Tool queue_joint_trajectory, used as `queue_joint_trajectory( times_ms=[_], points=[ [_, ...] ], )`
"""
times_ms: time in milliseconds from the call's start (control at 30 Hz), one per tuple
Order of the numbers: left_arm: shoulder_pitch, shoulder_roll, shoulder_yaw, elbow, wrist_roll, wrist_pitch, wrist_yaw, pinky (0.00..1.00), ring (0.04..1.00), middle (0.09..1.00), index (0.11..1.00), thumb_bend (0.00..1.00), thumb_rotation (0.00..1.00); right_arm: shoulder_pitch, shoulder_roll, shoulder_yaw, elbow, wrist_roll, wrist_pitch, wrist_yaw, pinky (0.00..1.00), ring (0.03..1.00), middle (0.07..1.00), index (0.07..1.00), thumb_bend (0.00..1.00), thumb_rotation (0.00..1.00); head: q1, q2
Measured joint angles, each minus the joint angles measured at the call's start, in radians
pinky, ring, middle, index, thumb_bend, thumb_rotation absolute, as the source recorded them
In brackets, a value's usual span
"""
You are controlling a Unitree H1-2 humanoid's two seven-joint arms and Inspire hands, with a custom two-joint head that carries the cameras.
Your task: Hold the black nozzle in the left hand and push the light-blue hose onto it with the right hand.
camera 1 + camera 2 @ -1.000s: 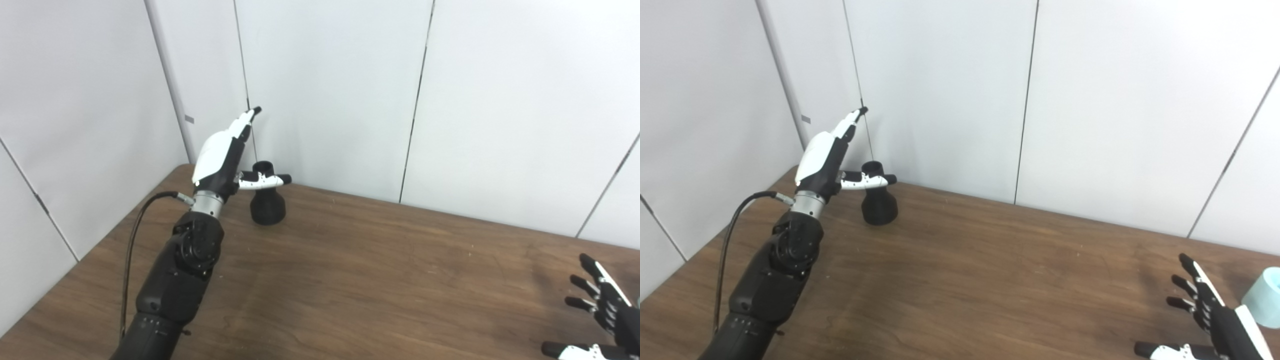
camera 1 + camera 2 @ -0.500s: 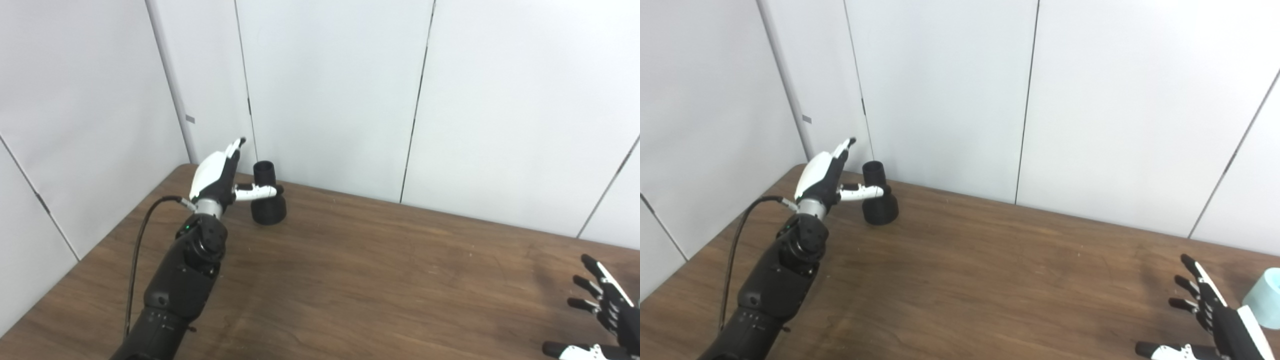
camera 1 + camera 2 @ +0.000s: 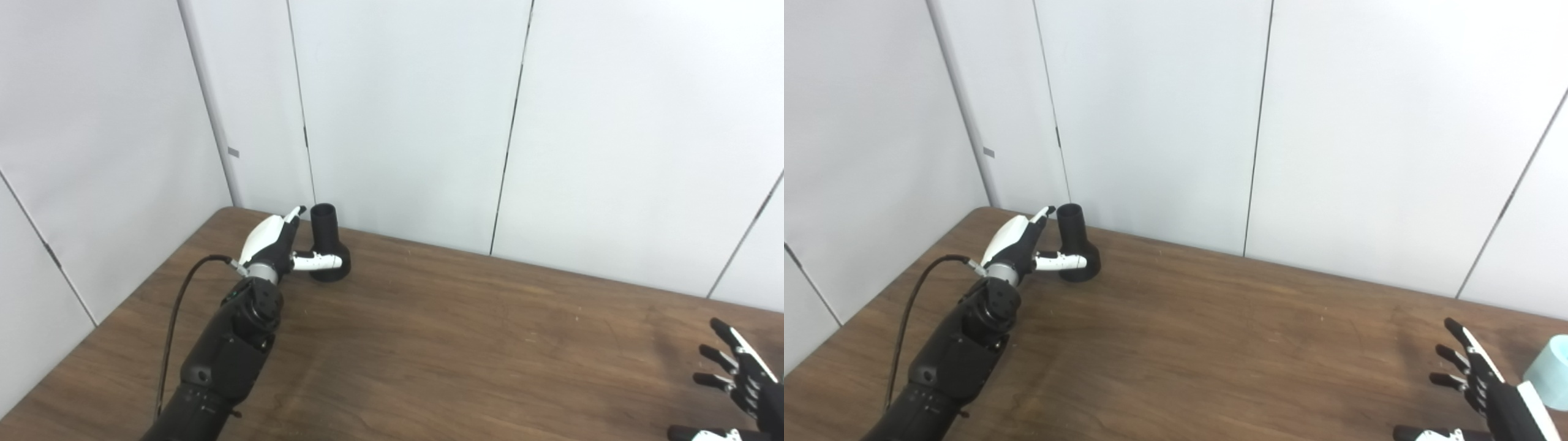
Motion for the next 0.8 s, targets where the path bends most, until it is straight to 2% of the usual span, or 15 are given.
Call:
queue_joint_trajectory(
  times_ms=[433, 600, 800],
  points=[
    [-0.004, 0.000, -0.038, 0.086, -0.012, -0.009, 0.016, 1.00, 1.000, 0.922, 0.862, 1.00, 0.38, 0.004, -0.001, -0.001, -0.007, -0.001, -0.002, 0.002, 0.75, 0.924, 1.000, 0.965, 0.95, 0.22, -0.012, 0.011],
    [-0.009, -0.002, -0.047, 0.135, -0.012, -0.033, 0.050, 1.00, 0.898, 0.787, 0.861, 0.99, 0.33, 0.007, 0.000, -0.002, -0.016, -0.002, 0.000, 0.002, 0.74, 0.909, 0.996, 0.960, 0.96, 0.23, -0.017, 0.009],
    [-0.031, -0.005, -0.046, 0.173, -0.021, -0.053, 0.073, 1.00, 0.884, 0.776, 0.859, 0.99, 0.31, 0.018, -0.001, -0.007, -0.018, -0.002, -0.001, 0.000, 0.72, 0.893, 0.985, 0.959, 0.96, 0.23, -0.021, 0.014]
  ],
)
